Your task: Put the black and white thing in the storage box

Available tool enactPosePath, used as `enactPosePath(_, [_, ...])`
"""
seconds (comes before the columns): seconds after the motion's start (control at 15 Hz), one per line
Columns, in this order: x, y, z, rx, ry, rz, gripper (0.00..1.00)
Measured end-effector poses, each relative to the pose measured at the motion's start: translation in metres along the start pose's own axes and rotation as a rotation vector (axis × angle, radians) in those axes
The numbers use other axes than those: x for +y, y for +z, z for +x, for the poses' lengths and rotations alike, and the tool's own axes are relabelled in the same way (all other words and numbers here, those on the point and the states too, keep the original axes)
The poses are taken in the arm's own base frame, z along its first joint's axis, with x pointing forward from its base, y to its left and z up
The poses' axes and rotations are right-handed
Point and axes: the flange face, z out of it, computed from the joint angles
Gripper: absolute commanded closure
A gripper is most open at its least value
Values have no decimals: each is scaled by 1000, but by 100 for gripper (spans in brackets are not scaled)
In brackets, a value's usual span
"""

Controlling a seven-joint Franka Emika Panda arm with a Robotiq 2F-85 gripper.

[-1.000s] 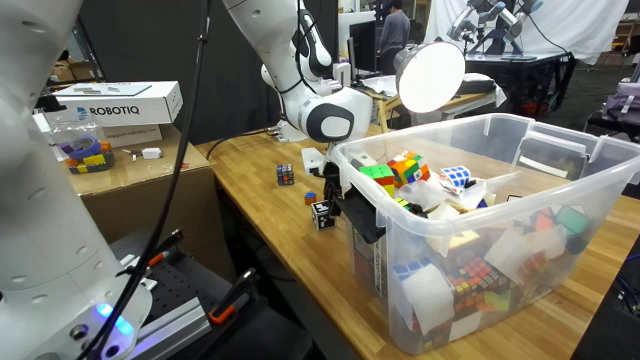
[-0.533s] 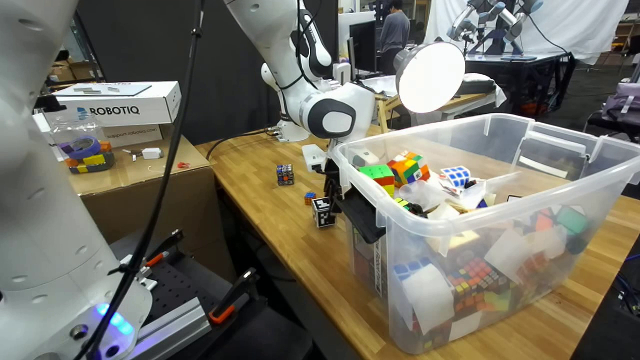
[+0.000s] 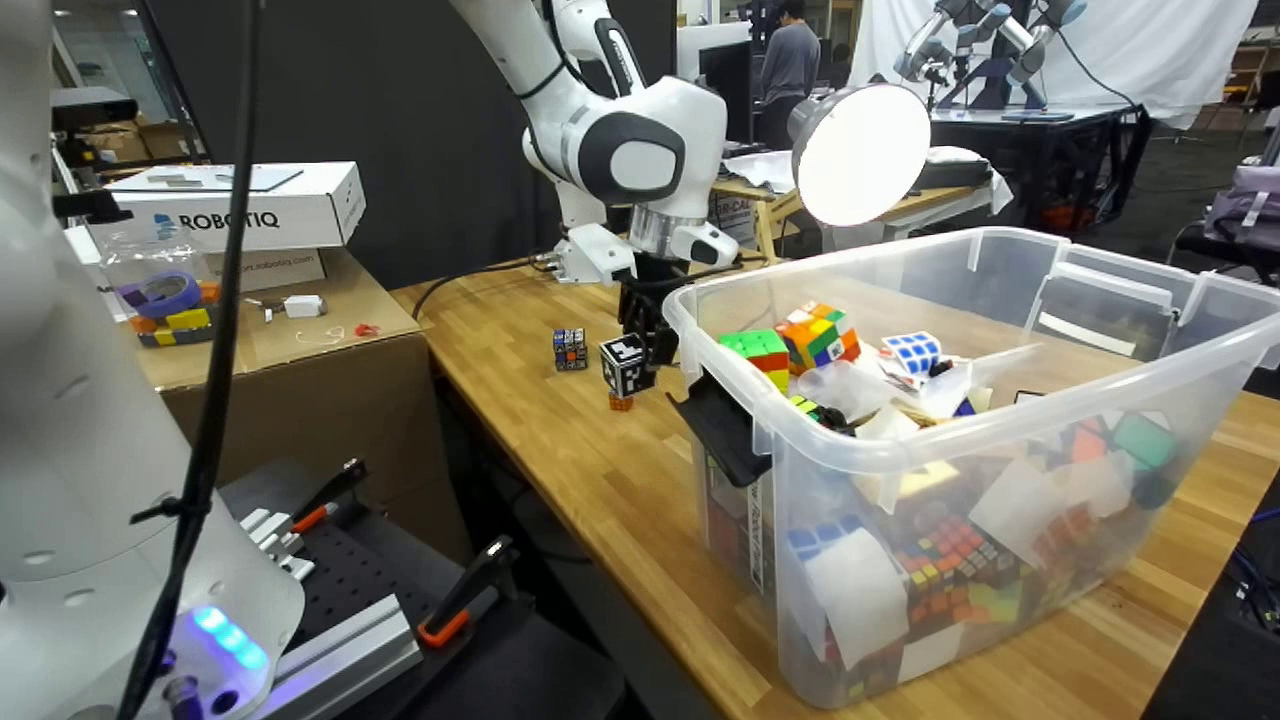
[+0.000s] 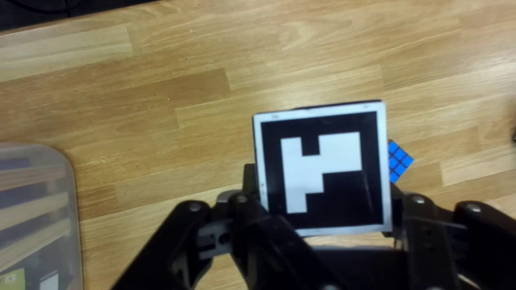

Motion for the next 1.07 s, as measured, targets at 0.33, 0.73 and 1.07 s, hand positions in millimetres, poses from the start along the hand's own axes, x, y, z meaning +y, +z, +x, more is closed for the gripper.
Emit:
enactPosePath(0.33, [-12,-66,-37,96,-146,45,61])
enactPosePath(0.73, [2,-120,-69,236,-189,44,61])
enactPosePath(1.07, [48,-151,-78,357,-94,86,61])
